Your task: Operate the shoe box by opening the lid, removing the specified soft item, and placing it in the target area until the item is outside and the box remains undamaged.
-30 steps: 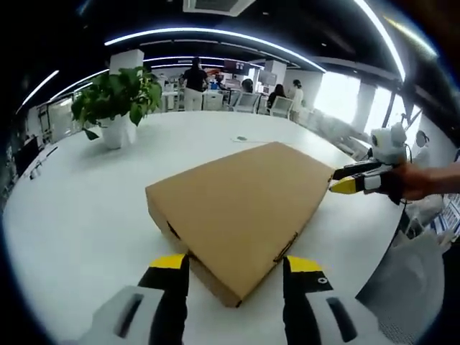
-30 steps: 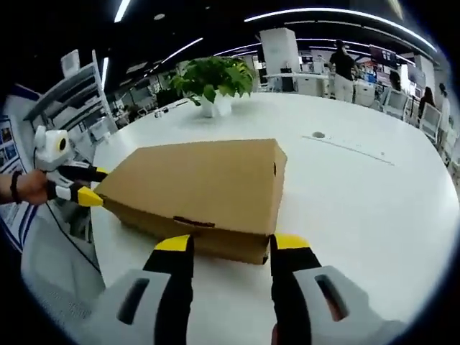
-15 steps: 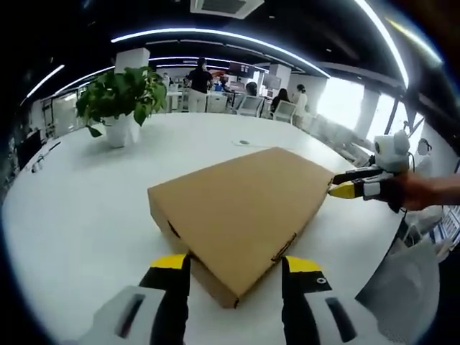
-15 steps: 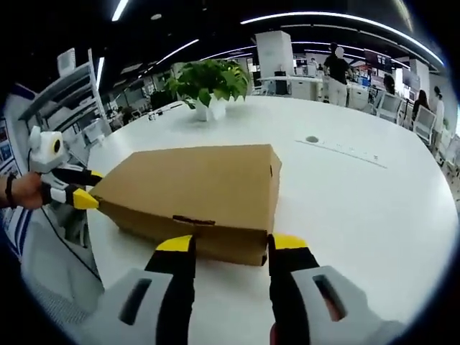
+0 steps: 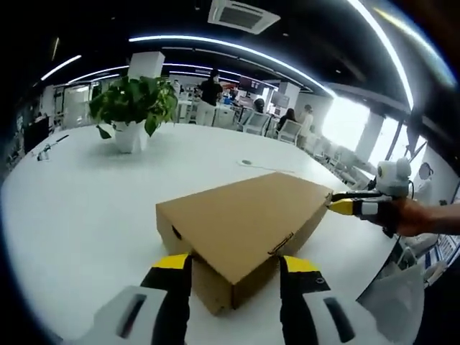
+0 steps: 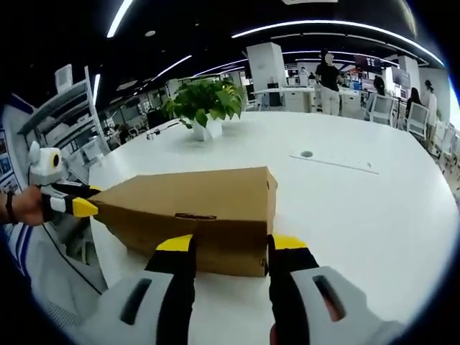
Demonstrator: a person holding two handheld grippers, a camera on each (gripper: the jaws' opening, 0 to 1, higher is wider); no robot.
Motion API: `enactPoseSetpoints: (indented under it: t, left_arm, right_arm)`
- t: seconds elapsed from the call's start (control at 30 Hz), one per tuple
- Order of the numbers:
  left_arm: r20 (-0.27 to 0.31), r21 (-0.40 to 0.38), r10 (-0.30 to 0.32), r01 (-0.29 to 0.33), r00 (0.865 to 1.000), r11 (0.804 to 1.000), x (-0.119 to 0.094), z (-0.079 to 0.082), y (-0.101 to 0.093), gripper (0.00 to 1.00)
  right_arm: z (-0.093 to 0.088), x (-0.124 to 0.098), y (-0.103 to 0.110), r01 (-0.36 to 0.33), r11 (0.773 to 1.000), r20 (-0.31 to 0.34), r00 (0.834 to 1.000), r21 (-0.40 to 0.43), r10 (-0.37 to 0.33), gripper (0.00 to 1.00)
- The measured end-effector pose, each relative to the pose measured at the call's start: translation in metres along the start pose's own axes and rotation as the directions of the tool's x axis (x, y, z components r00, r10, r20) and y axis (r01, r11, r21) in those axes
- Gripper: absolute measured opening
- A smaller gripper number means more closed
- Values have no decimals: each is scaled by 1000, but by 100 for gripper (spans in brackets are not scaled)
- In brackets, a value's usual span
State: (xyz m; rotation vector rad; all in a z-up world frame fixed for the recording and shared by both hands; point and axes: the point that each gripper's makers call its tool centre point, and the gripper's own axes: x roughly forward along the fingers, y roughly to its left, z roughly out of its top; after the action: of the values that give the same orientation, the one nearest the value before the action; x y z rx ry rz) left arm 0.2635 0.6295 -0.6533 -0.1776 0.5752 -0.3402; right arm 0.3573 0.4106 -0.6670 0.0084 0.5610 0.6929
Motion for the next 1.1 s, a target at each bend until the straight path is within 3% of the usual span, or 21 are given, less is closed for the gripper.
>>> enactPoseSetpoints:
  t: [0.03, 0.27, 0.53, 0.8, 0.93, 1.0, 1.1]
  left_arm:
    - [8, 3, -10, 10, 1000, 1000, -2, 5, -2, 50]
    - [25, 28, -27, 27, 999, 999, -5, 14, -5, 53]
    - [1, 149, -34, 34, 999, 988, -6, 23, -7, 55]
    - [25, 177, 9, -14, 1000, 984, -6, 36, 3, 45]
    - [14, 248, 47, -49, 999, 967, -5, 40, 7, 41]
    - [31, 234, 57, -62, 998, 970, -5, 44, 10, 37]
    - [112, 142, 73, -89, 991, 986, -6, 58, 19, 34]
  right_arm:
    - [11, -3, 0, 3, 1000, 17, 1000, -5, -3, 35]
    - [27, -5, 1, 4, 1000, 45, 999, -3, -4, 35]
    - [53, -5, 1, 0, 1000, 75, 997, -11, 1, 34]
    - [74, -2, 1, -6, 1000, 102, 995, -9, 7, 34]
    - [83, 1, 0, -9, 1000, 114, 993, 3, 8, 34]
    - [87, 1, 0, -11, 1000, 121, 993, 5, 10, 34]
    - [99, 4, -1, -16, 1000, 145, 989, 14, 14, 32]
